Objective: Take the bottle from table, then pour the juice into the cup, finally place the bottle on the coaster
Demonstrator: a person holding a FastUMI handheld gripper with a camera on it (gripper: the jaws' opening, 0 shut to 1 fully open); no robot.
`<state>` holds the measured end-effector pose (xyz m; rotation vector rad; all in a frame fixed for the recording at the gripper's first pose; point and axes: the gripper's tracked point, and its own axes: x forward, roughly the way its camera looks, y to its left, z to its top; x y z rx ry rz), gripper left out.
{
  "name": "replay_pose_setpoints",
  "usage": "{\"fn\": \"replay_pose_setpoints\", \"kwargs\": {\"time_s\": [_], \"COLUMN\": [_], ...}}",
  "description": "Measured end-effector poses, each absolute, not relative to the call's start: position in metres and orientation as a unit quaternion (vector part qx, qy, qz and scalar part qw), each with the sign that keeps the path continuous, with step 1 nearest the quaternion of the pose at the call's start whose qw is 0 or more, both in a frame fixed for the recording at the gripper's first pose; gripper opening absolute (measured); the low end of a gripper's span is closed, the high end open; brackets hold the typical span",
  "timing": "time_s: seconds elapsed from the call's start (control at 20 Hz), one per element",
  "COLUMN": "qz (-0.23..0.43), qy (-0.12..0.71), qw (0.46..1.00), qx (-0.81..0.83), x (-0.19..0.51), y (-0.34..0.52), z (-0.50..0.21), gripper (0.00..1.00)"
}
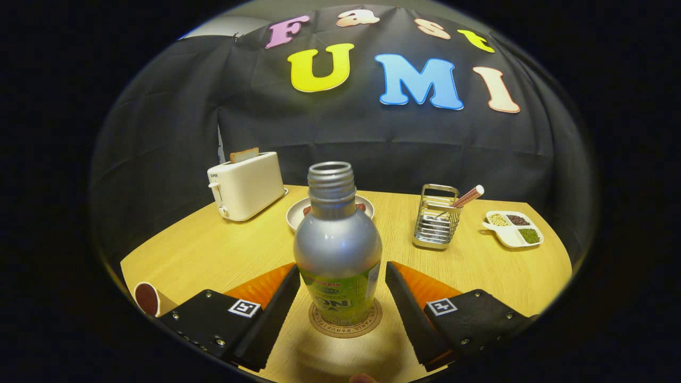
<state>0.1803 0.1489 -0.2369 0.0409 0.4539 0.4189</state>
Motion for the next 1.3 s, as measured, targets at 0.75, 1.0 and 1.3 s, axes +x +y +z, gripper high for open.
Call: {"fn": "replay_pose_setpoints", "kwargs": {"time_s": [0.75, 1.0, 1.3], "qz": [0.121, 0.084, 0.096], "qy": [0.073, 0.029, 0.012], "qw": [0.989, 0.996, 0.995], "qx": [0.042, 0.017, 0.012], "x": [0.054, 0.013, 0.006], "y": [0.067, 0.047, 0.055], "z": [-0.033, -0.009, 0.002], "gripper": [0.97, 0.97, 0.98]}}
